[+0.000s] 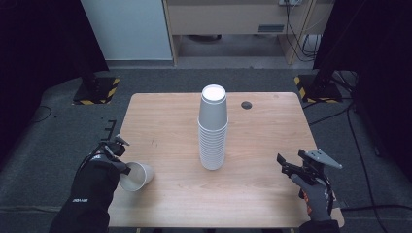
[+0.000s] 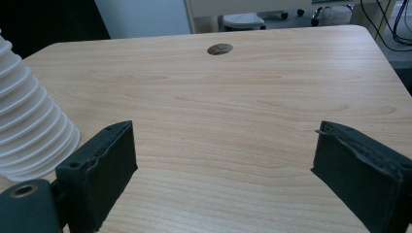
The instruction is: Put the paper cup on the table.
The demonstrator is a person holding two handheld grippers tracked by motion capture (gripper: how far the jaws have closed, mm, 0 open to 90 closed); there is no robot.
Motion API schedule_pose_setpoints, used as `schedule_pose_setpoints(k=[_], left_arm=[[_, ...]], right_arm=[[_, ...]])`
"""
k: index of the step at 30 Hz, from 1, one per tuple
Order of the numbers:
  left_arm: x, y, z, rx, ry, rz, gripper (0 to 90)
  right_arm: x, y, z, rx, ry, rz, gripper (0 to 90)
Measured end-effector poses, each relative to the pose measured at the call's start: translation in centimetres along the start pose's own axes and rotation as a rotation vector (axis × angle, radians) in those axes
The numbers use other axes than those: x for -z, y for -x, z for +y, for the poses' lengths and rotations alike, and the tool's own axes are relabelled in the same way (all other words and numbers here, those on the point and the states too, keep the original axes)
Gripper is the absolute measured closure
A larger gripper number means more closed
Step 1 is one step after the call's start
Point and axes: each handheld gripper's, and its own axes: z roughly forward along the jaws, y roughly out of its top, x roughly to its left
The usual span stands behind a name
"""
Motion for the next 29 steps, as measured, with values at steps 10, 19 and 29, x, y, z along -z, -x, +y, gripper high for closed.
schedule_pose_setpoints(k=[10,19,29], left_arm=[[-0.1,-0.3,-0.7,0.002,0.176,0.005,66.1],[-0.1,0.1,-2.0,0.014,0.485,0.015,48.6],[-0.3,1.3,-4.4,0.082,0.878,0.04,41.3]], right_arm=[[-0.1,-0.1,0.0,0.0,0.0,-0.003,8.5],[-0.1,0.0,-0.1,0.001,-0.001,-0.006,8.5],[-0.1,-0.1,-0.1,0.007,-0.008,-0.009,8.2]])
